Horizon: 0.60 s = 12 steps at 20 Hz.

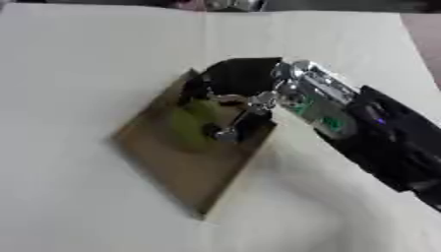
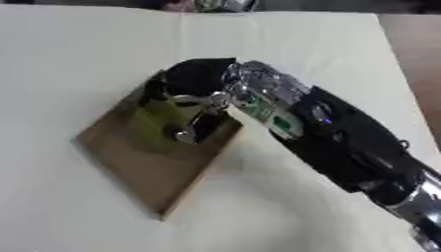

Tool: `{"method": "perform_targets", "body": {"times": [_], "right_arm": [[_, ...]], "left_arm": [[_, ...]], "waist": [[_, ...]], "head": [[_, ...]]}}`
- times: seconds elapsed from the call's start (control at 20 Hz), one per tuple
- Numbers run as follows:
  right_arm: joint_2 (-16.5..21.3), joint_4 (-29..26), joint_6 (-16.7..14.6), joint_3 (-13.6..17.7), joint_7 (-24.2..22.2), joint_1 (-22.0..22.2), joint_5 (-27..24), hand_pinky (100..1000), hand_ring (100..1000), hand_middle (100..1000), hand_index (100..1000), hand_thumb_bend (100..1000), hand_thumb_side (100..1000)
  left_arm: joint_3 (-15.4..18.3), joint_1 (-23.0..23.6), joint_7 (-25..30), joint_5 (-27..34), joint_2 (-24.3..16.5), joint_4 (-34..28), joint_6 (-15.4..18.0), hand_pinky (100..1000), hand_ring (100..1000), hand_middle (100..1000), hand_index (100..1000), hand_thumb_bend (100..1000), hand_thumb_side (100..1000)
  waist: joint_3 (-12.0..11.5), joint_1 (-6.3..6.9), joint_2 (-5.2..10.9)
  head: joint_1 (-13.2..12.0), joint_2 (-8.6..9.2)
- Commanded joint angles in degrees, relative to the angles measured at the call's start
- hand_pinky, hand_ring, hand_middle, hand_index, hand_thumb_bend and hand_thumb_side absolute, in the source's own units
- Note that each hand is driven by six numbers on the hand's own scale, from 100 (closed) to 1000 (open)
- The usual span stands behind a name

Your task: Pick up objects on the table and place them in the box.

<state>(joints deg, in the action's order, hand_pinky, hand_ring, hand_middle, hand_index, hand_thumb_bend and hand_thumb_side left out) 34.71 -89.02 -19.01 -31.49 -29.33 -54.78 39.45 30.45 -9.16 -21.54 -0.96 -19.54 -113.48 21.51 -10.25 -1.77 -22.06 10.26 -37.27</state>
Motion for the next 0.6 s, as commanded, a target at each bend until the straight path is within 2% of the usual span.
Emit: {"method": "perform_targets", "body": {"times": [0.05,0.25,0.45,0.6], "right_arm": [[3.41,-3.81,0.87,4.5,1.48,-0.36,-2.75,844,792,829,918,100,319],[5.58,-8.92,3.71,10.78,4.68,1.24,-6.36,835,764,802,911,100,100],[7.43,-13.36,8.32,17.57,9.73,3.39,-8.55,812,705,746,862,100,100],[8.58,-15.68,14.76,22.61,17.33,5.66,-9.72,806,668,716,842,100,100]], "left_arm": [[0.28,-0.32,-0.07,-0.05,-1.33,-1.11,0.0,692,706,656,814,100,615],[0.38,-0.22,-0.2,-0.14,-1.29,-1.11,-0.01,692,707,656,814,100,615],[0.5,-0.17,-0.37,-0.23,-1.27,-1.11,0.01,692,707,656,814,100,614],[0.6,-0.17,-0.51,-0.34,-1.24,-1.11,0.0,692,707,656,814,100,614]], "waist": [[0.11,0.34,1.35],[0.36,0.46,1.35],[0.63,0.56,1.3],[0.8,0.6,1.23]], "head": [[-0.21,0.32],[-0.4,0.46],[-0.63,0.52],[-0.81,0.58]]}}
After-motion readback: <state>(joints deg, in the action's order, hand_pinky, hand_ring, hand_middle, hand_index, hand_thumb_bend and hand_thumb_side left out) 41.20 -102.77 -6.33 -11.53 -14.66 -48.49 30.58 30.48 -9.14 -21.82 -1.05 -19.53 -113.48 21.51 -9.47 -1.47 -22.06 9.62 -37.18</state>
